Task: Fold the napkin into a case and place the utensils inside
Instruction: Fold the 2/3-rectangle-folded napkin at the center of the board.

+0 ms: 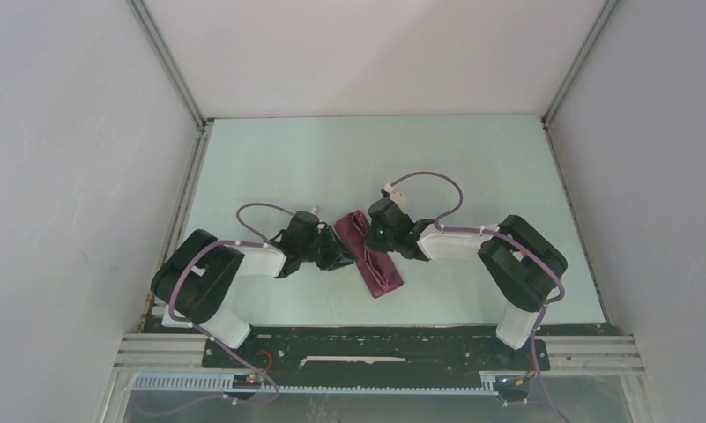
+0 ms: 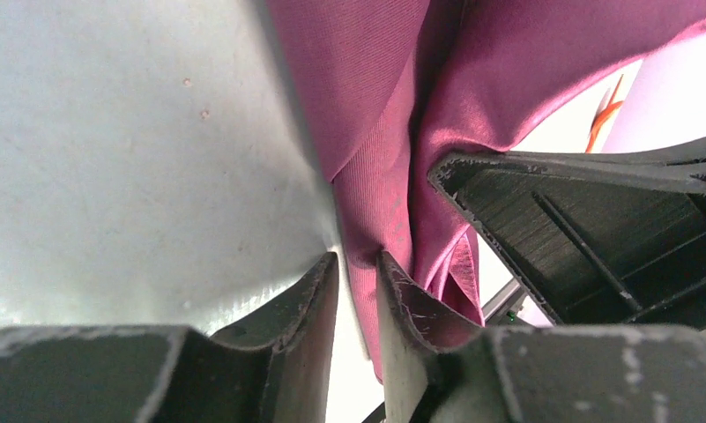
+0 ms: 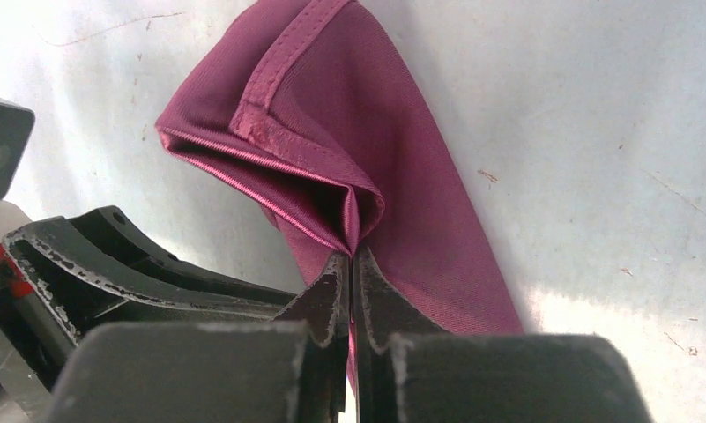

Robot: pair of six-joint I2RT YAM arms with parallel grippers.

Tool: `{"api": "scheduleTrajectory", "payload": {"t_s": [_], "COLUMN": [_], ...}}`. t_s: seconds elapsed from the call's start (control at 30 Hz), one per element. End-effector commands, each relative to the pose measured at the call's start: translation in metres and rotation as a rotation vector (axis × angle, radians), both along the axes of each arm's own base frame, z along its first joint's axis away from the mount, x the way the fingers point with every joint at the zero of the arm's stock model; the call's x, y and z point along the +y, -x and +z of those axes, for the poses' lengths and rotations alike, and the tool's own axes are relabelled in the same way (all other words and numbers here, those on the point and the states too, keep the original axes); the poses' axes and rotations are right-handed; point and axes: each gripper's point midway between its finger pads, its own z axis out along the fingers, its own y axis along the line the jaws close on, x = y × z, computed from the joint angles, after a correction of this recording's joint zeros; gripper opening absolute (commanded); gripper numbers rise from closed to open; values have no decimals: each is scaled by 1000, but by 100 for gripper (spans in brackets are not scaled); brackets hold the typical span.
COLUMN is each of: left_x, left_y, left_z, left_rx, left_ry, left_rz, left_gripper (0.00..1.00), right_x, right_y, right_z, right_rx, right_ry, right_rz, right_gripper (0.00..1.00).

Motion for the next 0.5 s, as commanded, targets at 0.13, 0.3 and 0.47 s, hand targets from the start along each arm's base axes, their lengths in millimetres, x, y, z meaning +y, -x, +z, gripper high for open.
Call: {"api": "scheduleTrajectory", "payload": {"t_s": [0.13,0.3,0.47], "left_x": [18,32,38], "left_y": [6,7,2], "left_z": [-9,-4,22], "left_rx": [-1,-18,-69], "left_ry": [-48,-79,-72], "left_rz": [8,25,31], "left_gripper": [28,28,45], "right_x": [21,22,16], "right_y": [-11,-15,-12], "right_z": [20,9,-6], "right_rx": [27,34,35], "right_ry": [-131,-130,-68], "right_rz": [-106,-142,-117], "right_gripper": [0,0,0]}}
